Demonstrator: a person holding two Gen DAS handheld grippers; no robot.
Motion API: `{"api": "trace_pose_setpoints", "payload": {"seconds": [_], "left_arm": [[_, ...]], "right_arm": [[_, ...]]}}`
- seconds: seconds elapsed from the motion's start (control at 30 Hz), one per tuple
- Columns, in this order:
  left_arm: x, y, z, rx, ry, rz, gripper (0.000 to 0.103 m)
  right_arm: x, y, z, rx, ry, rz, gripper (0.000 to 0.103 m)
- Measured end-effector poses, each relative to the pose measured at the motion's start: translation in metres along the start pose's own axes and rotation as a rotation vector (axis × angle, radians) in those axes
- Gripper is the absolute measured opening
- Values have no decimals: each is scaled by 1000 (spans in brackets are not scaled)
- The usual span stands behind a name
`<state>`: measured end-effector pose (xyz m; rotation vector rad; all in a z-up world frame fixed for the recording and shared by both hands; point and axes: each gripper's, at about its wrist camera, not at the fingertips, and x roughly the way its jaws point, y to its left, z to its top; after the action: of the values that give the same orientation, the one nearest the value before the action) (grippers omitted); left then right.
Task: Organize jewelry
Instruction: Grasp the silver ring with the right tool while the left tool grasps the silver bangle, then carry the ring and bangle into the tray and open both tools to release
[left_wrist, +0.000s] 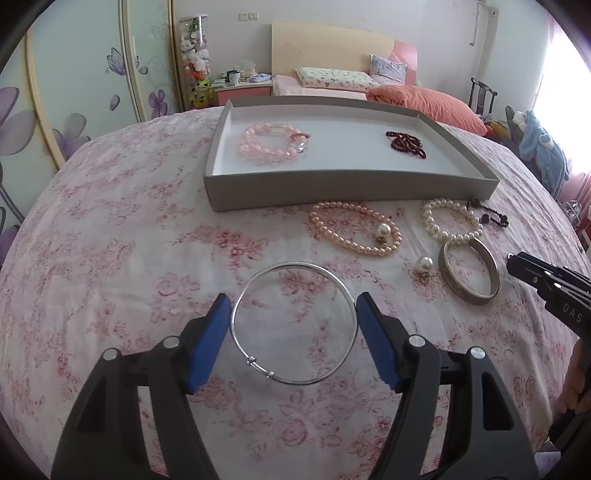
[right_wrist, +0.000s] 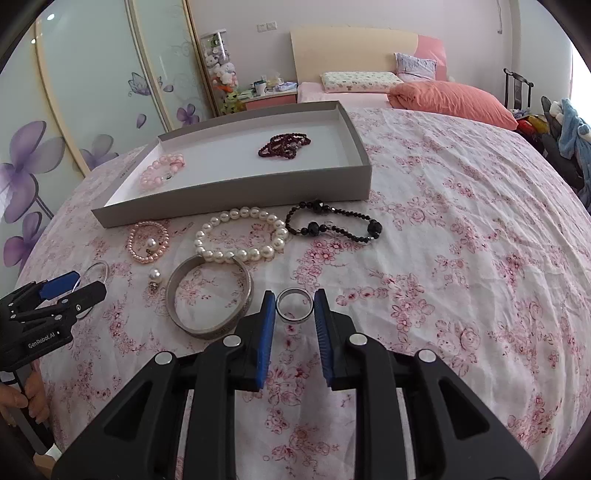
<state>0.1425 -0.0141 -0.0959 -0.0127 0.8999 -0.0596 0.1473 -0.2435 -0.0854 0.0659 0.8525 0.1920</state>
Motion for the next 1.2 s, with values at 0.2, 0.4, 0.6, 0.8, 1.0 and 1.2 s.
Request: {"api": "trace_pose_setpoints", "payload": {"seconds": [0.2,0.4,0.6,0.8,1.0,1.2], "left_arm": [[-14,2,2,-12,-41,0,68],[-28,0,2,-18,-94,3,68],[-41,-5,5,-11,-150,9,68],[-51,-10,9,-11,-195,8,68],[-63,-15,13,-2,-253,14,68],[-75,-20,20,6,-317,23,68]], "right_arm": [[-10,4,3,-21,-40,-9,23],[-17,7,6,-35,-76,-13,23],[-26,11,8,-52,-117,-11,23],[-38,17,13,-68,-176,-8,23],[-54,25,21,-101,-255,-13,23],[-72,35,33,-138,-357,-13,23]]}}
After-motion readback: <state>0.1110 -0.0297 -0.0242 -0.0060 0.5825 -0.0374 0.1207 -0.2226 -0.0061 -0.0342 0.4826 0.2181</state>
